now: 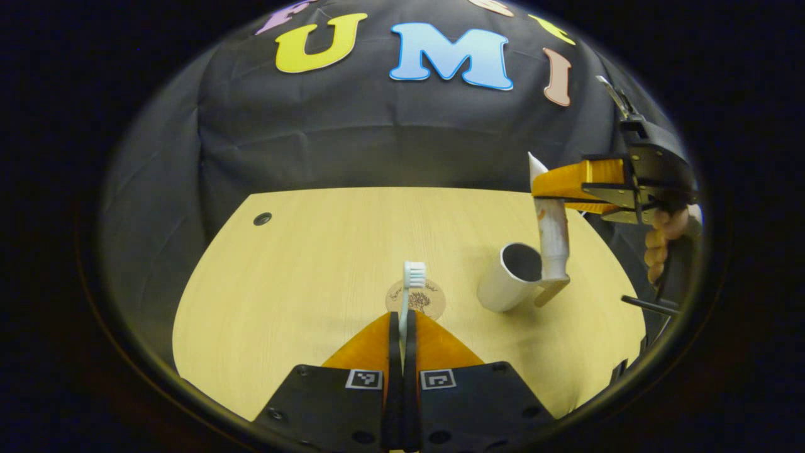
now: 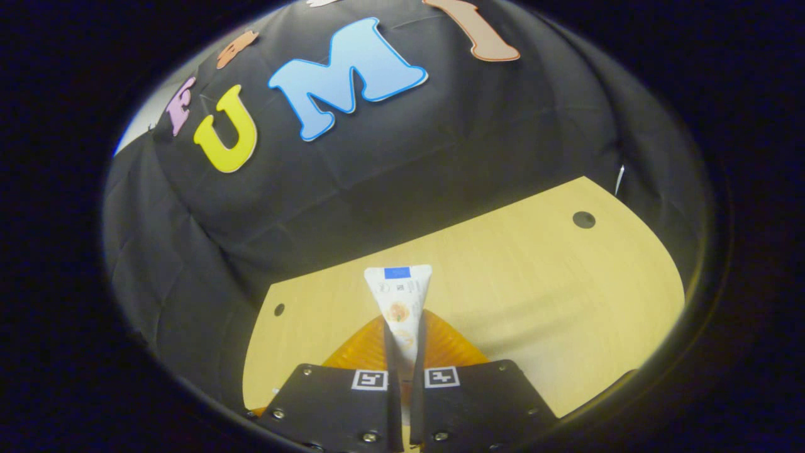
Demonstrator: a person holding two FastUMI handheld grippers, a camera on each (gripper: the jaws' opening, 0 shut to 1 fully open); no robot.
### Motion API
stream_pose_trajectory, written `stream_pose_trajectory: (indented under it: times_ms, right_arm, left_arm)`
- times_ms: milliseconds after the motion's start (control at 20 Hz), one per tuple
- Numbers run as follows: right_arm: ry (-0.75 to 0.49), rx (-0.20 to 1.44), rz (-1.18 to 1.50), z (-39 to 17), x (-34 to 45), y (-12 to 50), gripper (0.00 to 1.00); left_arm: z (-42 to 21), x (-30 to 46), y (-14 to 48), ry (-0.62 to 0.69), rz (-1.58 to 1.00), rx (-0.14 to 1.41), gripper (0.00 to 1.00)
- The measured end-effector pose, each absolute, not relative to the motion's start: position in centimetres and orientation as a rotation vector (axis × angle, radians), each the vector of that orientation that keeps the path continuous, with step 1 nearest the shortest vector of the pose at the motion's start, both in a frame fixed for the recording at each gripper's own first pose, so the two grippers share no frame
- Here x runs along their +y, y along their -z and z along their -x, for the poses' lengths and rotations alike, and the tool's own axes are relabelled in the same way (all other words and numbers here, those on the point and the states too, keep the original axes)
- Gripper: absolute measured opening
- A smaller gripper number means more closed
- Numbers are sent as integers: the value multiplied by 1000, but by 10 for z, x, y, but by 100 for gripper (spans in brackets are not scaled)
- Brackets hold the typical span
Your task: Put the toothbrush and toothpaste on the desktop into the cup, then pick up the cup and place it on the coaster on the desktop.
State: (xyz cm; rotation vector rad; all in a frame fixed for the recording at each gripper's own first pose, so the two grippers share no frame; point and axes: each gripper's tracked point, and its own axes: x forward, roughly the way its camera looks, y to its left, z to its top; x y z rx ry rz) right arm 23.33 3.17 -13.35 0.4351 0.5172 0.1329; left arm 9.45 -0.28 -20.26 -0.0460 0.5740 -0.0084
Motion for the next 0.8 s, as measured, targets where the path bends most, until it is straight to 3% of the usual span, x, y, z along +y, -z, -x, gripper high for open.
stream_pose_trajectory:
  times_ms: [350, 800]
  right_arm:
    - [-76, 442, -282, -262, 24, 154, 7]
    - [-63, 360, -199, -250, 31, 182, 7]
  left_arm:
    - [-94, 7, 204, -11, 44, 591, 8]
    - [-84, 14, 202, -32, 34, 610, 8]
